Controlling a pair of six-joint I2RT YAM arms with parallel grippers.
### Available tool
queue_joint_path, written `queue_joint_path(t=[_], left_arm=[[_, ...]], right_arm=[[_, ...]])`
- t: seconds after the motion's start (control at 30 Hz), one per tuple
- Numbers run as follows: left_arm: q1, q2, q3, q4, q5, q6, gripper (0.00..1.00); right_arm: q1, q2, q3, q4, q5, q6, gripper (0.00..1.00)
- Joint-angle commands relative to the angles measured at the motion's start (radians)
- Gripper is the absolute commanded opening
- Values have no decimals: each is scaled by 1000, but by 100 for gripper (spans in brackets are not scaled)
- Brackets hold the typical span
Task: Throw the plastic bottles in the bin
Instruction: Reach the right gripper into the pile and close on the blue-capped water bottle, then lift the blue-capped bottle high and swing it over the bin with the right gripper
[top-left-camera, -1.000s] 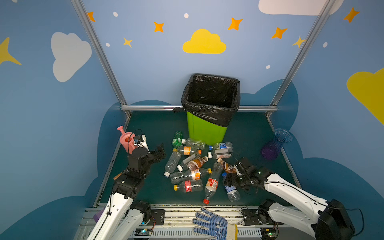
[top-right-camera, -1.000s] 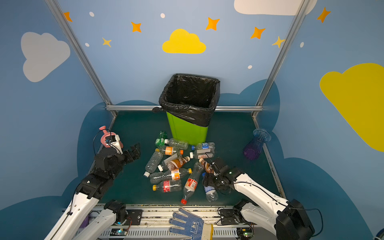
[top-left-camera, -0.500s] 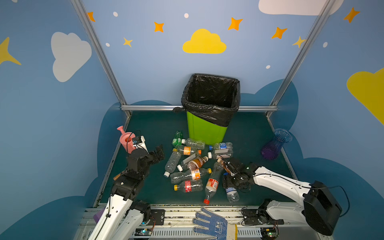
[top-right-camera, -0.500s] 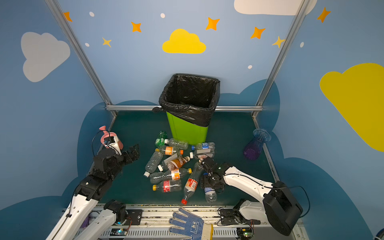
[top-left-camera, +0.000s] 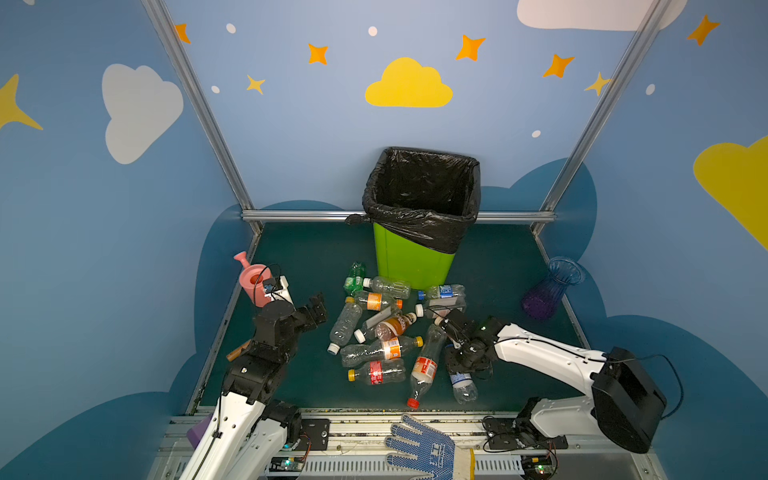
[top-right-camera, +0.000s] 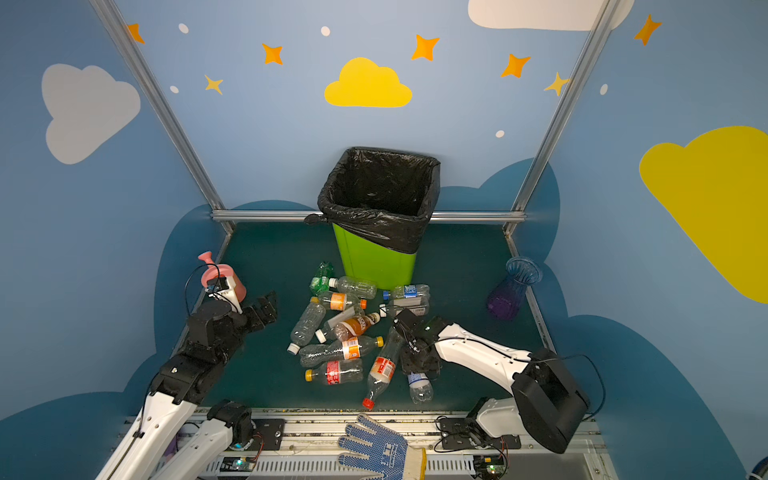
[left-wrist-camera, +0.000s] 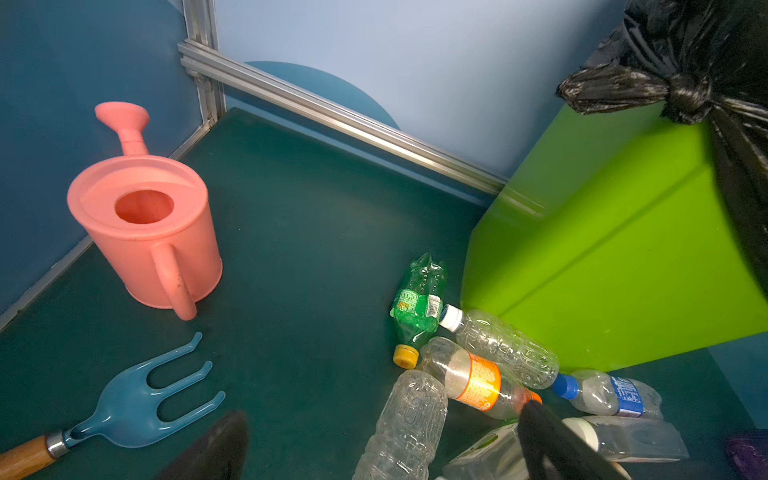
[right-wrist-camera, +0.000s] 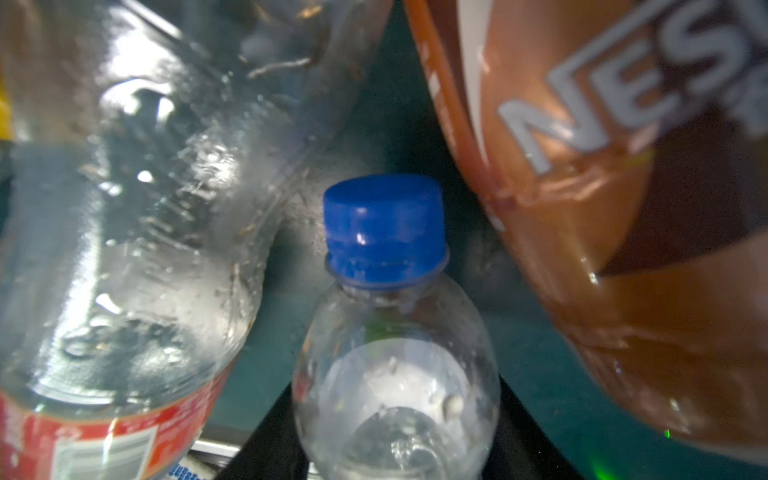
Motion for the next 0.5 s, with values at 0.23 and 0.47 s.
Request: queue_joint_path(t=[0.23,0.47], left_arm=[[13,8,-5,-13,-10,-1,100],[20,35,-22,2,-14,-6,100]], right_arm=[[3,6,108,-107,22,-76,45],[-32,-104,309,-222,110,-123,45]])
